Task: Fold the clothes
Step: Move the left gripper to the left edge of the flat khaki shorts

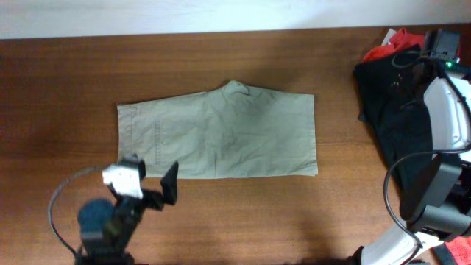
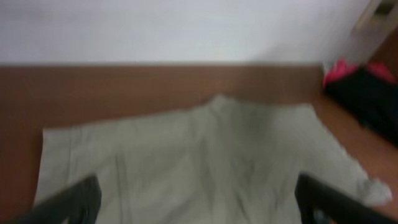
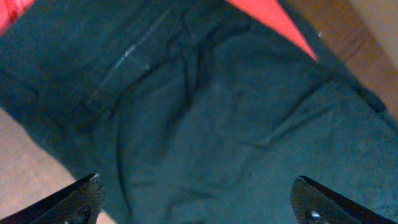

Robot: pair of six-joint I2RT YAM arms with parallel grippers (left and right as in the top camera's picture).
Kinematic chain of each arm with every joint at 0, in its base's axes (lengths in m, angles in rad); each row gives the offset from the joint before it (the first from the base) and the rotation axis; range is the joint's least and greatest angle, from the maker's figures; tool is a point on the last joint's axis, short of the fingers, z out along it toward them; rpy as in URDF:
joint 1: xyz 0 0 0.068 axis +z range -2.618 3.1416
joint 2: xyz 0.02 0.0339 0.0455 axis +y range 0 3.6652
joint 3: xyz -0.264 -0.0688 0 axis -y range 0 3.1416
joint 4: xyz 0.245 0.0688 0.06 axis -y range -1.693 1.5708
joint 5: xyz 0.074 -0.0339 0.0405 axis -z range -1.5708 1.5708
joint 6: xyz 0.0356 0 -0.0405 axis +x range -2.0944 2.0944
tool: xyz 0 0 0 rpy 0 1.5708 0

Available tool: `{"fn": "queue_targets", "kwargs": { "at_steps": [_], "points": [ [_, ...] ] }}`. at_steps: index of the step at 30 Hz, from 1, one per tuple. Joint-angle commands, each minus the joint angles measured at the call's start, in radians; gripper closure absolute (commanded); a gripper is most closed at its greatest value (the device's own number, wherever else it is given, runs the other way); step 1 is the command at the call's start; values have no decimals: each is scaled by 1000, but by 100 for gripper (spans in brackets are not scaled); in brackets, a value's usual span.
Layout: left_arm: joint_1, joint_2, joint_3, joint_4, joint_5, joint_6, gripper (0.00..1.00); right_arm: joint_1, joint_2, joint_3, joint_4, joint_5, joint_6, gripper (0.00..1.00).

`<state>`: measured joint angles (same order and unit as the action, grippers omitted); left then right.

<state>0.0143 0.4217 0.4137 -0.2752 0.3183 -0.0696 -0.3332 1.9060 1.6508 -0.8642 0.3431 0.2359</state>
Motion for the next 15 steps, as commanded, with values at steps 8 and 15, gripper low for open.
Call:
{"fn": "queue_targets", "kwargs": {
  "at_steps": [8, 15],
  "points": [
    [227, 1228, 889, -542, 10, 116, 1, -2, -13, 3, 8, 8, 8, 1],
    [393, 1523, 889, -513, 109, 261, 1, -2, -13, 3, 7, 8, 8, 1]
  ]
}}
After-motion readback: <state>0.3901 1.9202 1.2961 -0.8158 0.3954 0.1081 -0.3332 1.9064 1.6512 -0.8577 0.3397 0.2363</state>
